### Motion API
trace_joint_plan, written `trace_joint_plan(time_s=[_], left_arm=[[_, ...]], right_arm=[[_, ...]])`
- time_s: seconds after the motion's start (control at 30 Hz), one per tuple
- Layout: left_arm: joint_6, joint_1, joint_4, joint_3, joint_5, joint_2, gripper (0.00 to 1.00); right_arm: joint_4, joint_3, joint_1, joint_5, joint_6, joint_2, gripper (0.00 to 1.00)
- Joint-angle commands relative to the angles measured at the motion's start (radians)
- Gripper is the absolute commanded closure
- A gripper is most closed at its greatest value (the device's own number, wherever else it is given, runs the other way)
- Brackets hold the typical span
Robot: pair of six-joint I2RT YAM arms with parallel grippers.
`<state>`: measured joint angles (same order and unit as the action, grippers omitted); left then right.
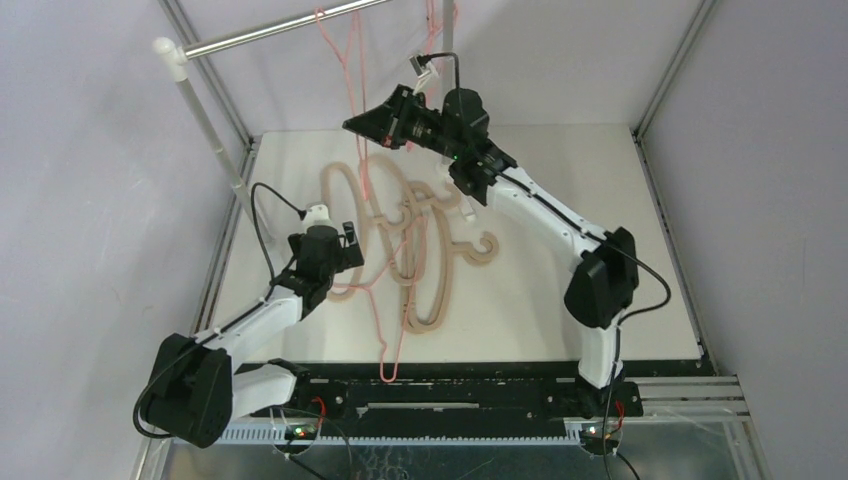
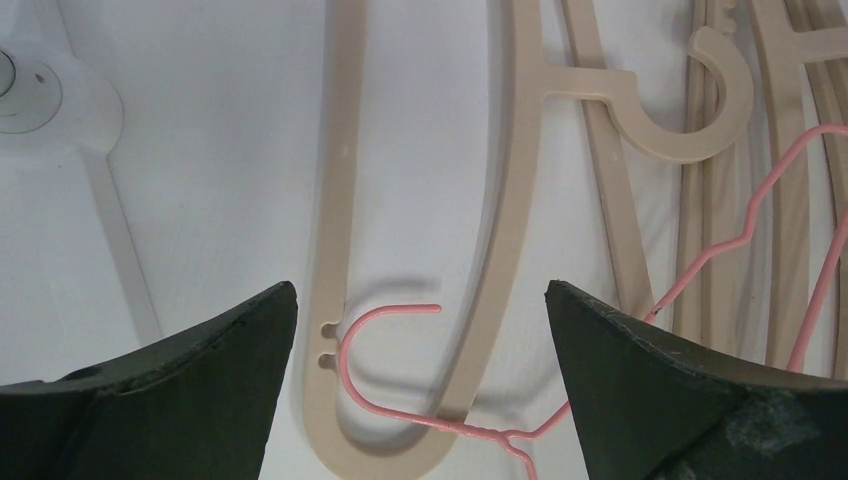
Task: Organize the hangers
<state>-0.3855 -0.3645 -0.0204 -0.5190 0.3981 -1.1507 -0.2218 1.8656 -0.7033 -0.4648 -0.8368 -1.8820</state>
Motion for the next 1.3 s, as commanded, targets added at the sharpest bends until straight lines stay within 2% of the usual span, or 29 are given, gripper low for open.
trace_joint_plan(time_s=[0.0,0.27,0.6,0.87,1.0,1.13,1.27], left_arm=[[-0.006,-0.001,-0.028,0.009,0.017,0.028,0.00],[-0.001,-0.002,-0.030,0.023,0.052,0.044,0.01],[-0.007,-0.001,-0.039,0.039,0.050,0.066,0.01],[-0.009,-0.002,-0.039,0.042,0.049,0.078,0.00],[-0.009,-0.002,-0.041,0.043,0.049,0.077,0.00],[-0.006,-0.002,-0.039,0.042,0.053,0.081,0.00],[0.000,-0.002,-0.035,0.040,0.060,0.087,0.00]], right_arm=[[-0.134,0.106,0.029,0.009,-0.058,-0.060,1.00],[-0.226,0.207,0.075,0.006,-0.144,-0.170,1.00],[-0.149,0.292,0.101,0.054,-0.150,-0.234,1.00],[-0.110,0.291,0.145,0.073,-0.237,-0.281,1.00],[-0.123,0.222,0.151,0.089,-0.237,-0.248,1.00],[-0.127,0.122,0.157,0.119,-0.217,-0.178,0.88],[-0.138,0.014,0.163,0.140,-0.166,-0.093,0.66]])
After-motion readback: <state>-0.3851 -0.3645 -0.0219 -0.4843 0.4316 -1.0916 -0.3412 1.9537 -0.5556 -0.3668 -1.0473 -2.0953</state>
